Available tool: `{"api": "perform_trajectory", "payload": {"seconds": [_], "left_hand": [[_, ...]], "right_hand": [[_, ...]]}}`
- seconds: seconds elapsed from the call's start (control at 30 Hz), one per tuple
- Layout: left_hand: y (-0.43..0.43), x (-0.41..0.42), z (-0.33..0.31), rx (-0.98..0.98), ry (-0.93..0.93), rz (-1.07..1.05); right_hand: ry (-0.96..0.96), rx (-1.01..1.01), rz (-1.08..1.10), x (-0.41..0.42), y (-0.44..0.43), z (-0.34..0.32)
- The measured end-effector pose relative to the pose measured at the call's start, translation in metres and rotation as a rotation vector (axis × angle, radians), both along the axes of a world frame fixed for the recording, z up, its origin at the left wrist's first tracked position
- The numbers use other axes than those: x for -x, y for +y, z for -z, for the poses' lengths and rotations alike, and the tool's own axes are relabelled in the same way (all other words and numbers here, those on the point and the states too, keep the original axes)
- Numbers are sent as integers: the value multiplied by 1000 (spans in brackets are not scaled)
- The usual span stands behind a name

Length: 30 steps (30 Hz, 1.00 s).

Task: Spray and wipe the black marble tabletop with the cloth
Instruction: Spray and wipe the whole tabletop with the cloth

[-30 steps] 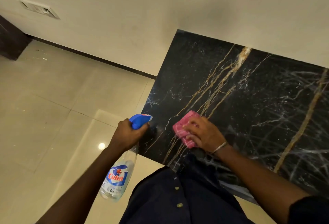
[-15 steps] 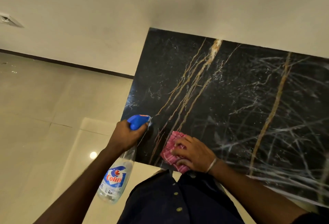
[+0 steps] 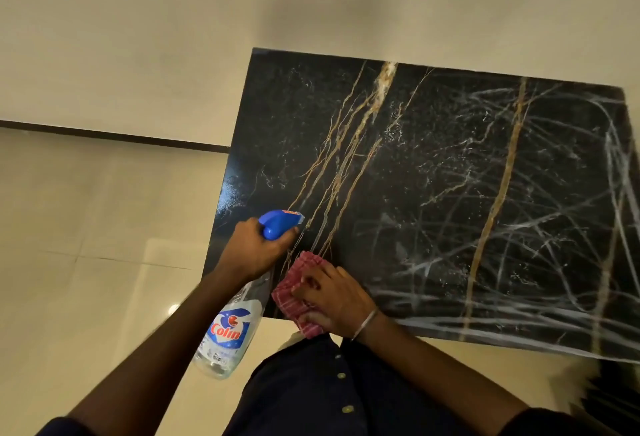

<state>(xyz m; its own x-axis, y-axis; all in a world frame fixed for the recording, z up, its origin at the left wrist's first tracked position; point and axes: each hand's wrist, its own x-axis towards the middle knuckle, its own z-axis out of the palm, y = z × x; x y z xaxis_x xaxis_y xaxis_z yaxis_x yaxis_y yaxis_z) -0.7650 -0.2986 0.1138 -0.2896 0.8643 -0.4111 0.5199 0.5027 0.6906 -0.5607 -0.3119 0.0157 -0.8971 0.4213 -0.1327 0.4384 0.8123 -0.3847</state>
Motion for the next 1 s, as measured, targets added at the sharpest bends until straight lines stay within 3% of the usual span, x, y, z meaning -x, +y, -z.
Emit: {"api": "perform_trajectory", "payload": {"seconds": [0.2, 0.33, 0.47, 0.53, 0.63, 0.7, 0.77, 0.93, 1.0], "left_hand": [[10, 4, 0, -3, -46, 57], [19, 5, -5, -12, -67, 73], [28, 6, -11, -31, -60, 77], [33, 6, -14, -32, -49, 92], [42, 5, -18, -43, -49, 104], [47, 7, -20, -52, -54, 111], [50, 10, -21, -53, -53, 130], [55, 16, -19, -63, -56, 123], [55, 15, -18, -61, -73, 121]], "right_hand": [[40, -102, 53, -102, 22, 2], [67, -106, 456, -127, 49, 1], [72, -103, 731, -80, 61, 1], [60, -95, 674, -50, 60, -1], [32, -53, 405, -29, 53, -4], [26, -104, 218, -49, 54, -3], [-8, -170, 176, -87, 66, 1], [-41, -166, 876, -120, 130, -1], [-33, -153, 971, -92, 143, -5]]}}
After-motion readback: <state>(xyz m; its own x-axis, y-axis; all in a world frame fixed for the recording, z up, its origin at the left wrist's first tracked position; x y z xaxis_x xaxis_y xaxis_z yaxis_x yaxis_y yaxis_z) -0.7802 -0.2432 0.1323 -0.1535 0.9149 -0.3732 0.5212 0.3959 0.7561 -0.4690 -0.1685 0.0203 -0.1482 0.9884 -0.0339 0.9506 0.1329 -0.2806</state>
